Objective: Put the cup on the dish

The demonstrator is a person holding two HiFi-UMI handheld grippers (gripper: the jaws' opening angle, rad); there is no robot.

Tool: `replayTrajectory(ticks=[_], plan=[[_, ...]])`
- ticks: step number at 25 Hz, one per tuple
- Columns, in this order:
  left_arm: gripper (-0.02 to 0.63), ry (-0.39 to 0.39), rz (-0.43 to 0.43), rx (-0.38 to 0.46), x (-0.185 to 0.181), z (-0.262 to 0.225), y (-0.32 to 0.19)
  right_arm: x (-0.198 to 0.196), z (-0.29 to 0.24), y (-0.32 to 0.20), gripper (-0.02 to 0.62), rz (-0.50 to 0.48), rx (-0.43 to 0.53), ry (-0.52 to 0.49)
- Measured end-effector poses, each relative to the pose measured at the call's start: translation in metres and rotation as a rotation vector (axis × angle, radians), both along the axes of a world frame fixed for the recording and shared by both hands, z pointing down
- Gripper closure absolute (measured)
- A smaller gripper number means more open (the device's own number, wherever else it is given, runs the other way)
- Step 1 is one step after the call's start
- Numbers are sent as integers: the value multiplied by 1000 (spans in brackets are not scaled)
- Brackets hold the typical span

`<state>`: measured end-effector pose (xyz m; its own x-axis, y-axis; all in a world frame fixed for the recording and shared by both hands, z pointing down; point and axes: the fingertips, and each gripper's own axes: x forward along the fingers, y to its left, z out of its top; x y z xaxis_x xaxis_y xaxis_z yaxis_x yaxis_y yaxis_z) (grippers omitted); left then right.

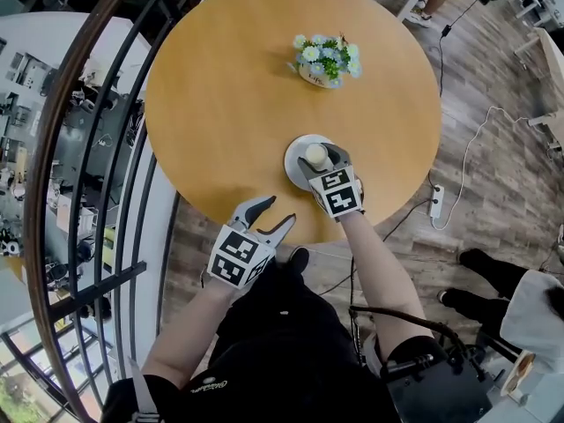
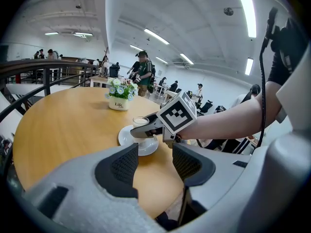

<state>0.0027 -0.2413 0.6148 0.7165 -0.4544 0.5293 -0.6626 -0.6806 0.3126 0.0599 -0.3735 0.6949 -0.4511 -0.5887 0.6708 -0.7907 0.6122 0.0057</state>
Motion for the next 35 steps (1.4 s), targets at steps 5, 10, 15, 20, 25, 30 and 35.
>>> replayTrajectory(ticks=[5,10,15,20,25,30,35], plan=[[385,4,1,-3,-1,4,2,-1,2,-2,337,8,9,-5],[386,6,3,-8,-4,5,3,-2,2,-1,337,10,14,-3],[386,5,3,-4,-7,5,2,1,4,3,337,7,47,-11],[386,7,13,-3,-5,4,5,3,3,3,337,17,63,-27],[385,6,24,1,-3,1,7,3,2,3,337,23,64,-26],[385,4,21,5,-3,0,6,4,3,4,337,38,65,-39],[386,-1,18,1,-3,1,8,6,3,5,313,71,61,-79]])
